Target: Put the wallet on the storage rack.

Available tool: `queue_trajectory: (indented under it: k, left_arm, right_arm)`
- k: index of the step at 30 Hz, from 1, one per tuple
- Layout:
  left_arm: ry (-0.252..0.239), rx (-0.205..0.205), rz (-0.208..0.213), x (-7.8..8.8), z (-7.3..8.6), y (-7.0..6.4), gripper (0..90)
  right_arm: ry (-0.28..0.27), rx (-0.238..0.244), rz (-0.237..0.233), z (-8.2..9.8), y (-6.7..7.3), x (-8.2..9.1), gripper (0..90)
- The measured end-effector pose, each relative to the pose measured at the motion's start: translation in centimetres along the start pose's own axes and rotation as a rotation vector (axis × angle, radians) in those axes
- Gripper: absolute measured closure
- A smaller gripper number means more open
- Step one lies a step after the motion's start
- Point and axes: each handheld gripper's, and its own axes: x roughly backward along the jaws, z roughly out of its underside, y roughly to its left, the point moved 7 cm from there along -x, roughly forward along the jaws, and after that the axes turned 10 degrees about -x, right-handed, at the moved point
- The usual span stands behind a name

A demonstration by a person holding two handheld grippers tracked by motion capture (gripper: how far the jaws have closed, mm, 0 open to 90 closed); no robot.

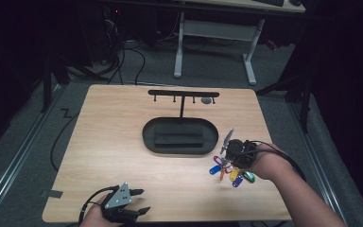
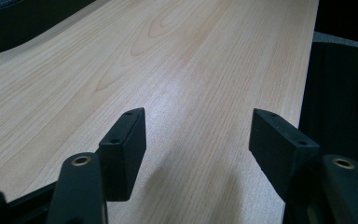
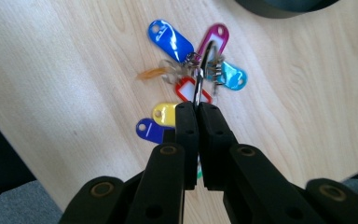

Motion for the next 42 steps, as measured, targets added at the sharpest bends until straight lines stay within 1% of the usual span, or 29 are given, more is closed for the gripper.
queue_trajectory:
  k: [1,2,3,5,6,9,15,18,20,23,25,26,27,28,29,30,31,33,34,38,39,40,42]
  left_arm:
    - [0.000,-0.001,-0.002,0.0,-0.1,0.0,37.0]
    - [0.000,-0.001,-0.002,0.0,-0.1,0.0,37.0]
    - [-0.003,-0.001,-0.003,0.1,-0.1,0.0,37.0]
    - [-0.005,-0.001,-0.003,0.1,-0.1,0.0,37.0]
    - [-0.006,0.000,-0.004,0.1,-0.2,0.1,37.0]
    - [-0.005,-0.002,0.000,0.0,-0.1,0.1,36.9]
    - [-0.004,-0.003,0.002,0.1,-0.1,0.2,36.9]
    - [-0.009,-0.002,-0.002,0.1,-0.2,0.2,36.9]
    - [-0.009,-0.002,-0.002,0.1,-0.2,0.2,36.9]
    - [-0.005,-0.005,0.000,0.1,-0.1,0.2,36.9]
    - [-0.006,-0.005,-0.001,0.1,-0.2,0.2,36.9]
    - [-0.006,-0.005,-0.001,0.1,-0.2,0.2,36.9]
    - [-0.012,-0.004,-0.007,0.1,-0.2,0.2,36.9]
    - [-0.012,-0.004,-0.007,0.1,-0.2,0.2,36.9]
    - [-0.012,-0.004,-0.010,0.2,-0.2,0.3,36.9]
    - [-0.013,-0.002,-0.013,0.2,-0.2,0.3,36.9]
    - [-0.014,-0.001,-0.017,0.3,-0.2,0.4,36.8]
    - [-0.020,0.008,-0.031,0.4,-0.2,0.6,36.8]
    - [-0.024,0.014,-0.037,0.4,-0.2,0.7,36.6]
    - [-0.027,0.040,-0.063,0.6,-0.1,1.2,36.6]
    - [-0.030,0.053,-0.082,0.8,0.0,1.5,36.5]
    - [-0.030,0.053,-0.082,0.8,0.0,1.5,36.5]
    - [-0.035,0.069,-0.098,0.9,0.1,1.8,36.4]
  right_arm:
    - [-0.005,-0.017,-0.003,-0.1,0.0,0.8,87.7]
    - [-0.005,-0.017,-0.003,-0.1,0.0,0.8,87.7]
    - [-0.012,-0.030,-0.009,-0.1,-0.1,1.7,87.8]
    - [-0.014,-0.036,-0.008,-0.2,-0.2,2.3,87.9]
    - [-0.014,-0.036,-0.008,-0.2,-0.2,2.3,87.9]
    - [-0.013,-0.049,-0.009,-0.2,-0.4,3.5,87.9]
    - [-0.013,-0.074,-0.021,-0.4,-0.6,4.8,87.9]
    - [-0.009,-0.077,-0.025,-0.6,-0.7,5.3,87.9]
    - [-0.013,-0.088,-0.029,-0.7,-0.7,5.7,87.9]
    - [-0.017,-0.090,-0.033,-0.9,-0.8,6.1,87.9]
    - [-0.021,-0.100,-0.046,-1.1,-0.9,6.8,87.9]
    - [-0.021,-0.100,-0.046,-1.1,-0.9,6.8,87.9]
    - [-0.025,-0.107,-0.051,-1.3,-1.0,7.4,88.0]
    - [-0.025,-0.107,-0.051,-1.3,-1.0,7.4,88.0]
    - [-0.027,-0.111,-0.050,-1.5,-1.1,7.9,87.9]
    - [-0.027,-0.111,-0.050,-1.5,-1.1,7.9,87.9]
    - [-0.030,-0.116,-0.045,-1.6,-1.3,8.6,87.9]
    - [-0.036,-0.124,-0.042,-1.7,-1.5,9.0,87.9]
    - [-0.035,-0.136,-0.041,-1.8,-1.5,9.2,88.0]
    - [-0.044,-0.139,-0.040,-1.9,-1.8,9.5,88.0]
    - [-0.043,-0.144,-0.042,-2.1,-2.0,9.6,87.9]
    - [-0.043,-0.144,-0.042,-2.1,-2.0,9.6,87.9]
    - [-0.044,-0.149,-0.046,-2.3,-2.2,9.4,88.0]
